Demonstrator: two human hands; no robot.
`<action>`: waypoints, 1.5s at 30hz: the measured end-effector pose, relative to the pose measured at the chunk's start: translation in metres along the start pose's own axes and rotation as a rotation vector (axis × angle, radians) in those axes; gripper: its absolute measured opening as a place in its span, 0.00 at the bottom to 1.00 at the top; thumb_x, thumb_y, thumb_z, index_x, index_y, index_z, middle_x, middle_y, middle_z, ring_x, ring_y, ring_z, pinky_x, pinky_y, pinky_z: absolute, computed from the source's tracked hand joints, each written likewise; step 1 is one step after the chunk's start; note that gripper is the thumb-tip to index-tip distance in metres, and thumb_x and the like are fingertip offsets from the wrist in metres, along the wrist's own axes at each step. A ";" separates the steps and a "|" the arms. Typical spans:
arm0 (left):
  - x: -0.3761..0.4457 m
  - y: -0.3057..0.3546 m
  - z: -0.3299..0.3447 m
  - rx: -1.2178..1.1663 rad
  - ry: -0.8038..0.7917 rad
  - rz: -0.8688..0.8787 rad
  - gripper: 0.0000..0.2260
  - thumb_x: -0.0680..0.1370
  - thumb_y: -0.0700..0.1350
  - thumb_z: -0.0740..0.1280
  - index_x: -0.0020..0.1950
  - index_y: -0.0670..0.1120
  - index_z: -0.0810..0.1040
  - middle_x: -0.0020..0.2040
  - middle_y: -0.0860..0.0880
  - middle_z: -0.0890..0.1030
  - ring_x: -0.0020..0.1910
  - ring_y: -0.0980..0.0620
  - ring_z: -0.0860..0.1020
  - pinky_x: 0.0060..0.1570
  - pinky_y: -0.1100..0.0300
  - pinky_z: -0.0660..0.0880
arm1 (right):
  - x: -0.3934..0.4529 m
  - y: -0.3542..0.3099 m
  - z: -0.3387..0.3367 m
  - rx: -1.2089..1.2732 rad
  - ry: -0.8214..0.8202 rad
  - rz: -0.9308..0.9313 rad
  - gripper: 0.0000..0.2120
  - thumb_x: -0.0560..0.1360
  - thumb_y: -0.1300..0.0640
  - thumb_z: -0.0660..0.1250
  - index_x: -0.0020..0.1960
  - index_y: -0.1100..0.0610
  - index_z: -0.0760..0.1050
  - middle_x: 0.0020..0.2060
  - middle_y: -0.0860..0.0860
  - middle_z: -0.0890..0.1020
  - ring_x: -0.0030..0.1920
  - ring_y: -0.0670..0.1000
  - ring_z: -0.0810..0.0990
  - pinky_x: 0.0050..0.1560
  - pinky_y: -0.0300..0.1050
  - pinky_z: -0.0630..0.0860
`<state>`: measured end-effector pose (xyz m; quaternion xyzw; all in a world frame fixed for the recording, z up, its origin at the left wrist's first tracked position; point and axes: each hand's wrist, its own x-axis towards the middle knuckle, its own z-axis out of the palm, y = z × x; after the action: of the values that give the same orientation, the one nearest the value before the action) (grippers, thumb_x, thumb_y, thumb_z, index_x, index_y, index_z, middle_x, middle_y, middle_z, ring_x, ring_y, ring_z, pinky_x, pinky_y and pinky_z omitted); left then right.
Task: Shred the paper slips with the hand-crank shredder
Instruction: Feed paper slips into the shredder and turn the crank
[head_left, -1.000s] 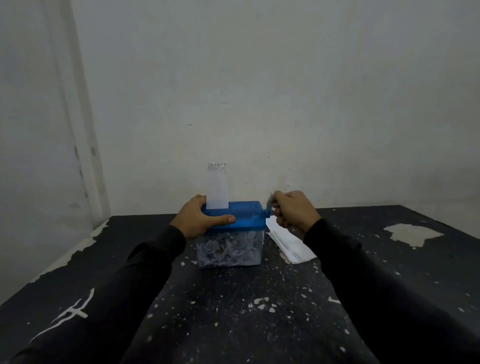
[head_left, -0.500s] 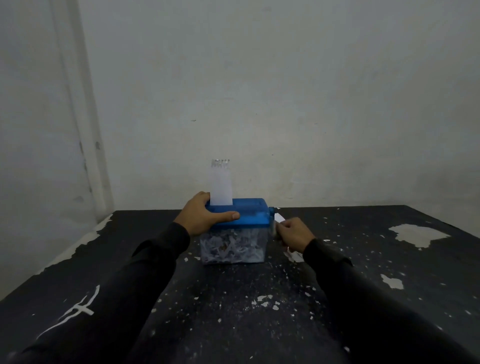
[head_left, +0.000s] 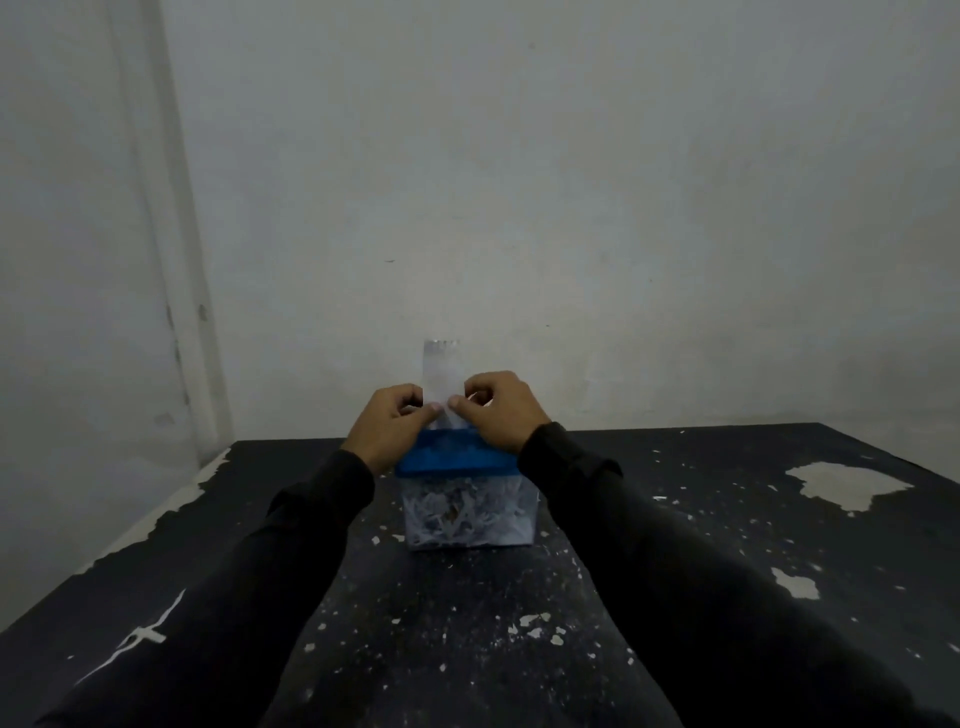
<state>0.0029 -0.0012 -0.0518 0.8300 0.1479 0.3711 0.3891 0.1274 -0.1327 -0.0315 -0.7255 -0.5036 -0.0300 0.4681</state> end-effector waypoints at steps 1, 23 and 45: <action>0.001 0.001 -0.001 -0.006 0.004 0.010 0.15 0.81 0.40 0.69 0.35 0.46 0.73 0.30 0.54 0.73 0.28 0.60 0.70 0.32 0.68 0.68 | 0.004 0.002 0.001 0.026 0.019 0.006 0.19 0.77 0.52 0.73 0.31 0.51 0.70 0.26 0.46 0.71 0.29 0.44 0.69 0.36 0.41 0.67; 0.010 0.027 0.010 -0.155 0.091 0.096 0.09 0.84 0.43 0.66 0.61 0.44 0.69 0.31 0.53 0.78 0.29 0.59 0.76 0.31 0.69 0.71 | 0.010 -0.003 -0.010 0.443 0.179 0.151 0.13 0.80 0.57 0.69 0.61 0.54 0.71 0.45 0.61 0.84 0.38 0.55 0.83 0.32 0.39 0.77; 0.036 0.042 -0.015 0.182 -0.044 0.292 0.11 0.80 0.52 0.70 0.59 0.51 0.86 0.50 0.51 0.78 0.51 0.50 0.77 0.51 0.55 0.78 | 0.020 -0.003 -0.050 -0.029 0.094 -0.291 0.15 0.76 0.47 0.73 0.55 0.57 0.85 0.47 0.48 0.85 0.44 0.43 0.81 0.44 0.31 0.77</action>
<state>0.0147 -0.0013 0.0038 0.8824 0.0505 0.3906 0.2575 0.1562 -0.1537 0.0090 -0.6493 -0.5804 -0.1387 0.4714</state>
